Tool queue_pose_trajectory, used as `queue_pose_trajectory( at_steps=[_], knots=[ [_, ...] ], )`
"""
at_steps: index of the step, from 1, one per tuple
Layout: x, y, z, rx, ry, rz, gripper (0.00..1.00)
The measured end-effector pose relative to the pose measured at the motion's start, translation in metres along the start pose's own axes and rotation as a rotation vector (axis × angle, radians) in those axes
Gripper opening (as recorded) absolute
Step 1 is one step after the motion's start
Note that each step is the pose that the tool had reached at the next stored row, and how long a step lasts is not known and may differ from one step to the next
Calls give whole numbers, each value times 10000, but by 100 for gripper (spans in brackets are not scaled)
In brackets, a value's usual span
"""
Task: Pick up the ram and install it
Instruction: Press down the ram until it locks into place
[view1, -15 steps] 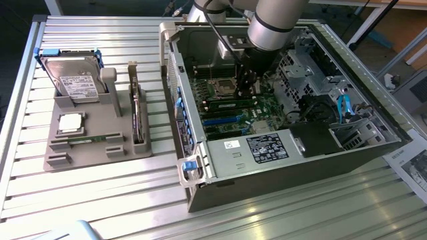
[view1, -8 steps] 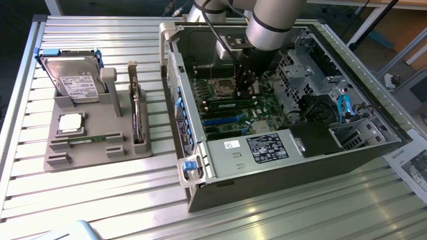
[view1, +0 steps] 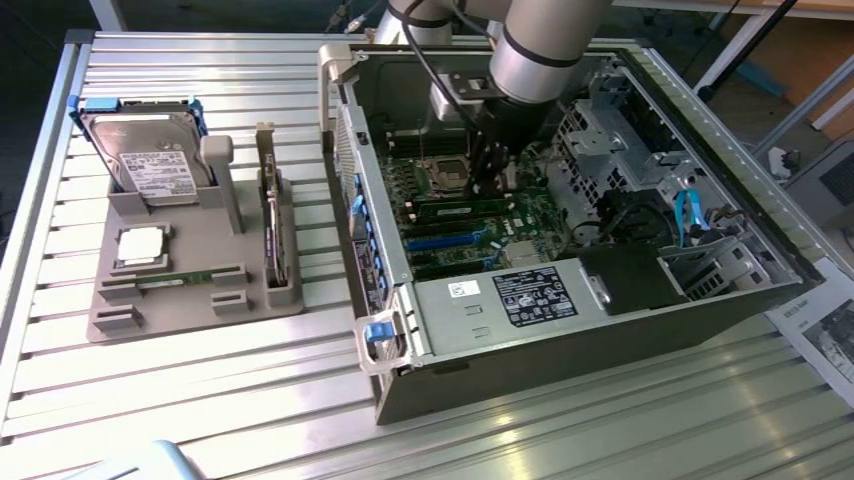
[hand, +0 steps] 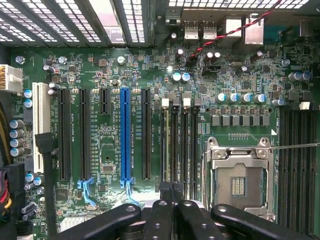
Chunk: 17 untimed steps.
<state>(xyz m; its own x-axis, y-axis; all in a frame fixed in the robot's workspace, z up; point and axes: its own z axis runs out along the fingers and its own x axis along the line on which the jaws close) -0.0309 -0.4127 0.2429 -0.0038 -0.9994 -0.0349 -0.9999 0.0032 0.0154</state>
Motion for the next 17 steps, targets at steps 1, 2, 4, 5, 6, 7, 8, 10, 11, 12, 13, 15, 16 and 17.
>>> queue_pose_trajectory(
  at_steps=[1,2,4,5,6,7,8,10,11,12,13,15,16,17],
  knots=[
    [0,2,9,0,0,0,10],
    [1,2,13,-1,2,0,10],
    [0,2,14,0,0,0,10],
    [1,2,15,0,1,0,10],
    [1,2,22,1,-3,0,10],
    [1,2,32,0,-1,0,10],
    [1,2,38,-1,0,0,10],
    [2,2,50,0,1,-1,10],
    [2,2,53,-1,0,0,10],
    [2,1,57,-1,0,-1,10],
    [2,1,60,-1,2,0,10],
    [2,2,60,-1,2,0,10],
    [2,2,60,-1,1,-1,10],
    [2,2,62,0,0,0,10]
  ],
)
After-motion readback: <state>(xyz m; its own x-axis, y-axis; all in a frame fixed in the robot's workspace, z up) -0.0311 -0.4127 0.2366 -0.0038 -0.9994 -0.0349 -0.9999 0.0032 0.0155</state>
